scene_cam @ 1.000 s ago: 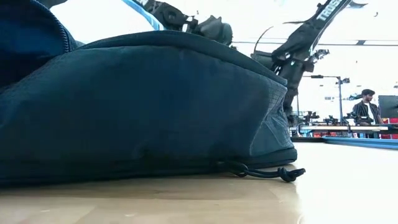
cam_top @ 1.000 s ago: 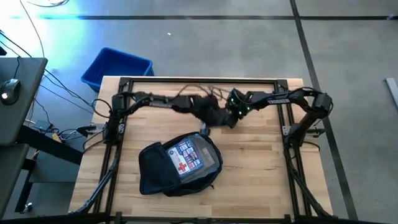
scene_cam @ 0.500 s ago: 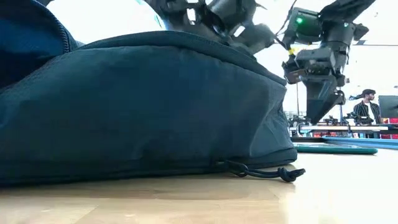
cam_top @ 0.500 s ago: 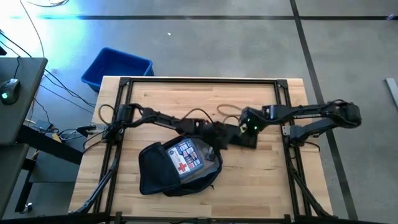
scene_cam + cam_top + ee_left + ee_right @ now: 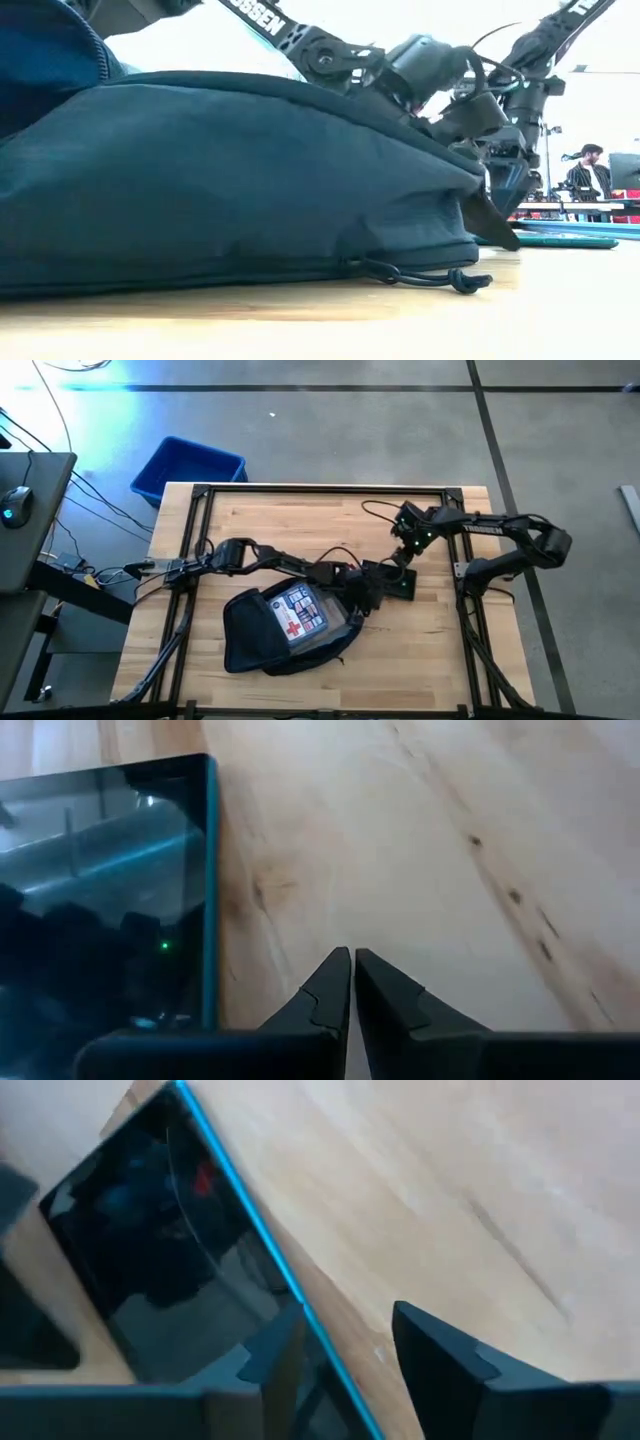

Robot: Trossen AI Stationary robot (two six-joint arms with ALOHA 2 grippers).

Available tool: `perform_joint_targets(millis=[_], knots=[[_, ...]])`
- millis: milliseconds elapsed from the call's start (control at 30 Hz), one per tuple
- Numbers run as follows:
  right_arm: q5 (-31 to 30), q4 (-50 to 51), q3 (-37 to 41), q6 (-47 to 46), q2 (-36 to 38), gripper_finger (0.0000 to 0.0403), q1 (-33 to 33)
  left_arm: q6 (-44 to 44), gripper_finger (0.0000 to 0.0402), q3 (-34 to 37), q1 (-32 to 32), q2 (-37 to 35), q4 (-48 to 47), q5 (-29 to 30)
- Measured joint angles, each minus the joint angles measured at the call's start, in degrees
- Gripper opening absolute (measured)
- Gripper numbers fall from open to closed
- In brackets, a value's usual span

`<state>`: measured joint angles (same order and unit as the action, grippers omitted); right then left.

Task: Unpack backpack
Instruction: Put the green tablet in the black backpack

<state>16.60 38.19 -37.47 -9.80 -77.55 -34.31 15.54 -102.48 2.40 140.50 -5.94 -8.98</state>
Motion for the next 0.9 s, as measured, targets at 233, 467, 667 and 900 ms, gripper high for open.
perform_joint_targets(millis=[233, 467, 667, 900], knots=[[10.0, -1.8, -0.2, 5.7, -8.1, 0.0244, 0.1, -1.6, 0.0000, -0.2, -1.6, 1.3, 1.4, 0.2], [17.2, -4.7, -0.7, 7.2, -14.3, 0.0269, 4.4, -4.1, 0.0000, 0.3, -2.9, 2.2, 1.3, 0.6], [16.6, -7.3, -0.4, 3.2, -13.7, 0.0253, 6.2, -4.9, 0.0000, 0.3, -2.9, 3.6, 1.4, 0.9], [20.3, -8.5, -0.2, 3.4, -14.0, 0.0237, 6.7, -5.2, 0.0000, 0.3, -2.8, 3.7, 1.3, 0.5]])
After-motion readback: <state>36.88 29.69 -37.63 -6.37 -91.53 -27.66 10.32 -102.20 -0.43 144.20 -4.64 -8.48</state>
